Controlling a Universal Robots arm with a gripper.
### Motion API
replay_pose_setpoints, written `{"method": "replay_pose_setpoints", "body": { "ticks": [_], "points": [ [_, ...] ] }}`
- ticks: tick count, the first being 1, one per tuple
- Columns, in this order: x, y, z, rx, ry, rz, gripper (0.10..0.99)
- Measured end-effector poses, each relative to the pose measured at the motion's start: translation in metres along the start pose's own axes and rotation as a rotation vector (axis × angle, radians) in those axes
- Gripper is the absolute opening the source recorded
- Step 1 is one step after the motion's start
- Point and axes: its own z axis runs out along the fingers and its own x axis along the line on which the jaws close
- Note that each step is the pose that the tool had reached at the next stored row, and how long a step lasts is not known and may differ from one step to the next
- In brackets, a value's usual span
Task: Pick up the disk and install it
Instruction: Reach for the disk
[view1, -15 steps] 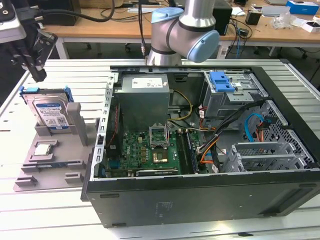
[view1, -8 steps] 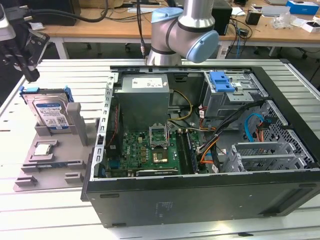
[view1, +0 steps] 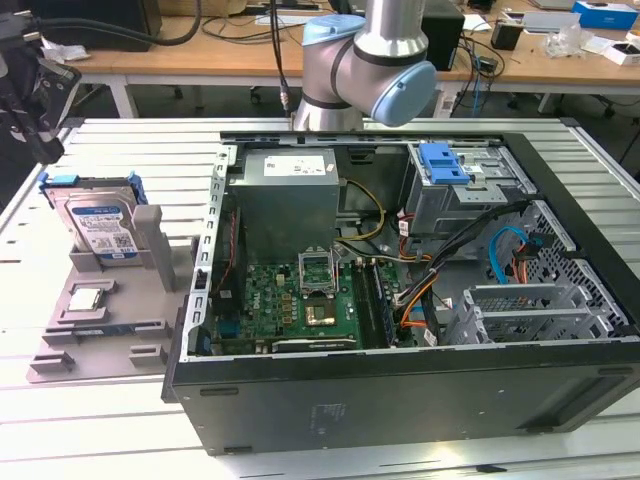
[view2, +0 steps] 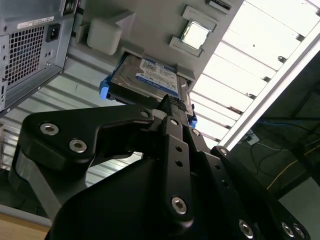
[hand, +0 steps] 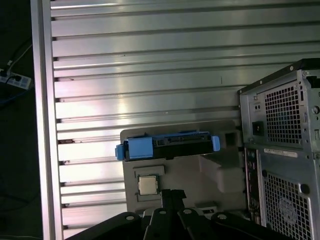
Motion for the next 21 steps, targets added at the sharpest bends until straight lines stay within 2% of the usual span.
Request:
{"method": "replay_pose_setpoints", "body": {
  "ticks": [13,21],
  "points": [
    [0.0255,-0.0019,-0.0004,0.0,0.0001,0.0,0.106],
    [0.0376,-0.0028,-0.0003,0.0,0.0,0.0,0.106]
  ]
}}
